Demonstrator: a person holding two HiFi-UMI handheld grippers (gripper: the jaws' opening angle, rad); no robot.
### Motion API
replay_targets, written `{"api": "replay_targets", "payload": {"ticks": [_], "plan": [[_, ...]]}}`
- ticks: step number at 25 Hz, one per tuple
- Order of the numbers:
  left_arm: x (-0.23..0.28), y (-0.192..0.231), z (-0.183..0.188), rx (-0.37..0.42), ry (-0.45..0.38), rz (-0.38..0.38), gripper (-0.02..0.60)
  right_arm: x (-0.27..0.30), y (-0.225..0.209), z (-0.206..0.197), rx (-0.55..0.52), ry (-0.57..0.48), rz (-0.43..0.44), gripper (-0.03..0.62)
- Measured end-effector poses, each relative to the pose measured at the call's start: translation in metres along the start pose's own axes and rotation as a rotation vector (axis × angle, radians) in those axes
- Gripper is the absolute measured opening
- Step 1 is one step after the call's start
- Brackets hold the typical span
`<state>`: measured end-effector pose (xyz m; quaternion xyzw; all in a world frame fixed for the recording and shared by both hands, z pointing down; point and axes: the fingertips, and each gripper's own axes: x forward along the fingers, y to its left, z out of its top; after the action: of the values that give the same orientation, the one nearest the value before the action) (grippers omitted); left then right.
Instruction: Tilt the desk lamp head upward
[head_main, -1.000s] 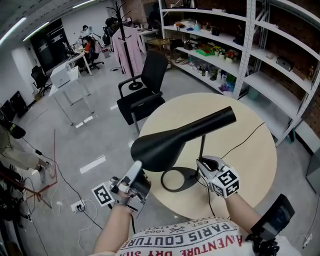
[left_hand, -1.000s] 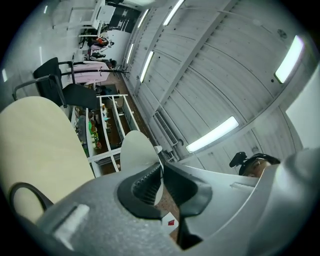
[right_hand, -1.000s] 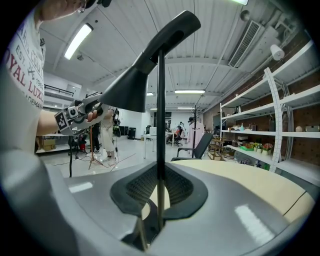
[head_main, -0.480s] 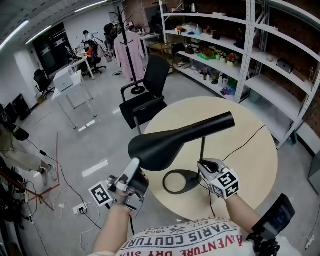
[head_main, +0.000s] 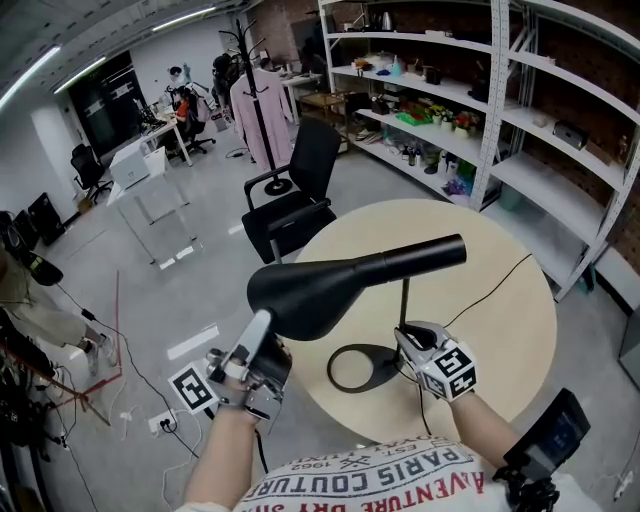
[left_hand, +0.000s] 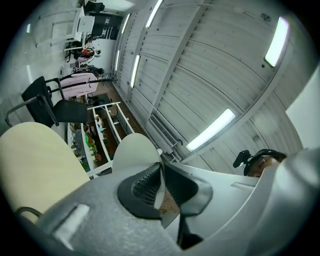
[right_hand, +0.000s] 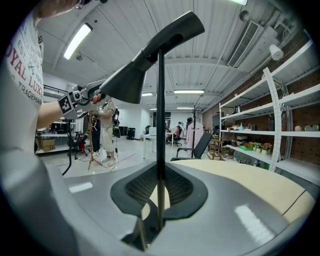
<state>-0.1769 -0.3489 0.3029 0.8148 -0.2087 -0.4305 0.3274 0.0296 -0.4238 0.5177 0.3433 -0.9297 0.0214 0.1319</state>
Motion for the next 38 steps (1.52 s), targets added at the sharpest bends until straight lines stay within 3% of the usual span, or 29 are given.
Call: {"api": "replay_targets", "payload": {"ticks": [18,38], "plan": [[0.024,-0.028,0.017,0.068,0.001,0.031,0.025,0.0,0.0,0.0,0.015,0.003,-0.02,0.042],[0.062,-0.062,0.03,0.207,0.058,0.023,0.038,0.002,-0.002,-0.001,0.01,0.005,-0.065,0.041]]}}
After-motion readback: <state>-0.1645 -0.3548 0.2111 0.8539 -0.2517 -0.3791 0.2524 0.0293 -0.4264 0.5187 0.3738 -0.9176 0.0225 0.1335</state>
